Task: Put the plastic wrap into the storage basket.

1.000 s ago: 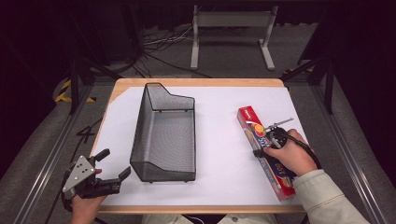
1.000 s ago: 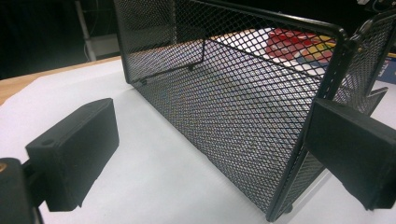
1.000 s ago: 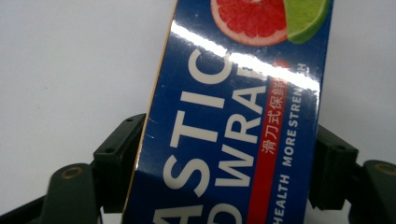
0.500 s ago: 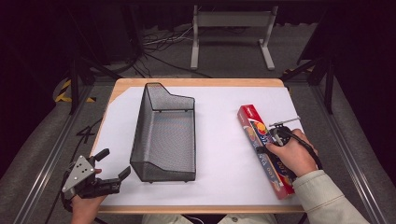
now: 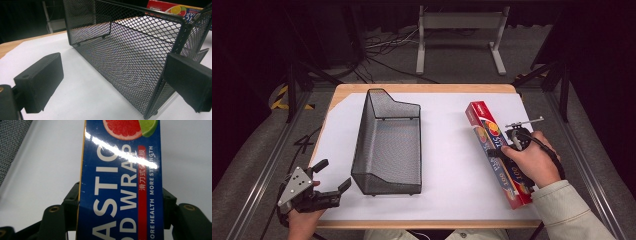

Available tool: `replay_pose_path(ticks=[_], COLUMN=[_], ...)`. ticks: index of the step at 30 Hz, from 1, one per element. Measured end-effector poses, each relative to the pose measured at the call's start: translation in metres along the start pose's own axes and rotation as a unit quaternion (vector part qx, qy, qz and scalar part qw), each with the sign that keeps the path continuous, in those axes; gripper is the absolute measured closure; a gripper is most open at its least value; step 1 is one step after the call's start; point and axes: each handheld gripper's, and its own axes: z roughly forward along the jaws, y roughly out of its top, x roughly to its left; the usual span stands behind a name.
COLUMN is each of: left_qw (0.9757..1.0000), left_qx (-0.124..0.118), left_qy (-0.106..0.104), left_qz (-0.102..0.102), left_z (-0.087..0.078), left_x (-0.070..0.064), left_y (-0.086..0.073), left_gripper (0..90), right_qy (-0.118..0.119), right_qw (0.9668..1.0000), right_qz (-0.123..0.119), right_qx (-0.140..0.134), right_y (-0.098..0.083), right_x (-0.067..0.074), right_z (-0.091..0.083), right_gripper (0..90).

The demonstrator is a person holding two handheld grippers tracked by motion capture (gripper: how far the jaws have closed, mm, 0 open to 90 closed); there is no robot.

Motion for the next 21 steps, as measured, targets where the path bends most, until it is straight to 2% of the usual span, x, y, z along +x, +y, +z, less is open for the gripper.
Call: replay_pose_path(ticks=[9,17,21], left_qw=[1.0000,1.0000,1.0000], left_qx=[0.002,0.003,0.003], left_qy=[0.000,0.000,-0.001], left_qz=[0.003,0.005,0.005], left_z=[0.000,0.000,0.000], left_x=[0.000,0.000,0.000], left_y=[0.000,0.000,0.000], left_gripper=[4.1,4.1,4.1], right_qy=[0.009,0.023,0.037], right_qw=[0.9997,0.9990,0.9985], right_qz=[0.003,0.009,0.002], right_qx=[-0.024,-0.037,-0.042], right_y=[0.010,0.017,0.023], right_x=[0.007,0.016,0.026], right_z=[-0.022,-0.029,-0.031], right_gripper=[39.5,39.5,39.5])
